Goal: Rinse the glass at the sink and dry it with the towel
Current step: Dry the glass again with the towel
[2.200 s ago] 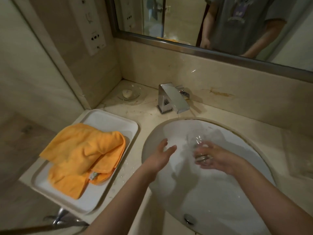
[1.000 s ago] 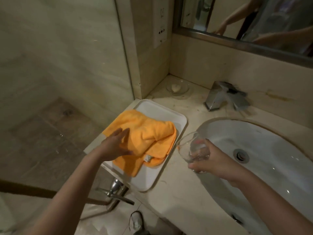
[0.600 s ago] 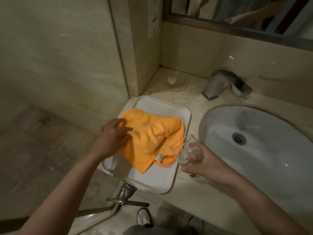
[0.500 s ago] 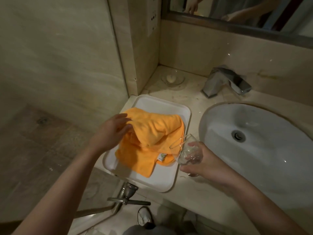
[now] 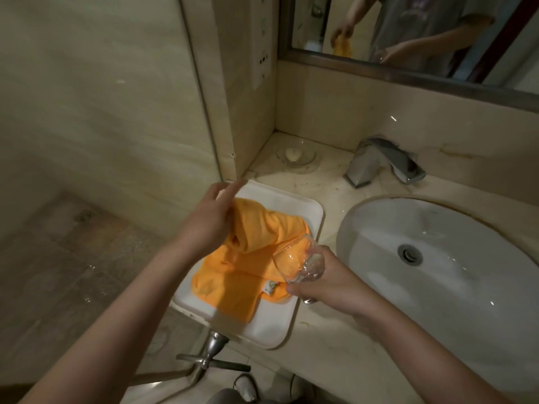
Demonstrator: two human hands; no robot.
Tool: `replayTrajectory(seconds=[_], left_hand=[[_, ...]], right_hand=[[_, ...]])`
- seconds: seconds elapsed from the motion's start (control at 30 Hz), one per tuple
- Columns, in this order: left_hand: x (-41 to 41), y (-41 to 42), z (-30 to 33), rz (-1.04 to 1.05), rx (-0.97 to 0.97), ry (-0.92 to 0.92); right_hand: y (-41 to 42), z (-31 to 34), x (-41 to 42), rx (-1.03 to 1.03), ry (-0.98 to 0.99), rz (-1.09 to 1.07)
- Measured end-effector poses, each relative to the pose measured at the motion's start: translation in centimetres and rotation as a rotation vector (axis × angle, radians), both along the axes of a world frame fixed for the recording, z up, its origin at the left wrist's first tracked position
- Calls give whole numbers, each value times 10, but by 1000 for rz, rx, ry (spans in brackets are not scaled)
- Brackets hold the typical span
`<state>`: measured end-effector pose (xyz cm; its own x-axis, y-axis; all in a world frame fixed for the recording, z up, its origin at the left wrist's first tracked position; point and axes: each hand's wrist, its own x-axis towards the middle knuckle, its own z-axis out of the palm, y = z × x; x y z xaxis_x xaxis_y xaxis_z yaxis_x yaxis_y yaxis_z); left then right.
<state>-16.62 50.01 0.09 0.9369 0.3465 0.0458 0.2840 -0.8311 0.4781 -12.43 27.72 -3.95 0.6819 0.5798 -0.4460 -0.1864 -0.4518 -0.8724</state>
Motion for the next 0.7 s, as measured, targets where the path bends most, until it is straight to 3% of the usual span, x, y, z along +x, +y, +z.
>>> replayTrajectory(seconds=[0.07, 0.13, 0.23, 0.3, 0.33, 0.4, 0.53, 0.7], left_hand=[[4, 1, -9, -27, 270, 119], [-1, 5, -18, -203, 556, 130], [-19, -1, -36, -478, 704, 174], [-29, -11, -50, -626, 690, 274], [-33, -16, -53, -644, 680, 417], [-32, -23, -55, -627, 628, 508], [-17, -13, -50, -519, 464, 351], [11, 10, -16, -351, 47, 163]], right_hand=[[-1, -1, 5, 10, 12, -2], [-5, -3, 8, 42, 24, 4], [-14, -4, 10, 38, 36, -18], [-21, -5, 10, 22, 44, -49], [-24, -6, 10, 14, 43, -63], [-28, -7, 12, 7, 46, -90], [-33, -7, 13, 29, 61, -120], [-33, -2, 13, 43, 76, -104]])
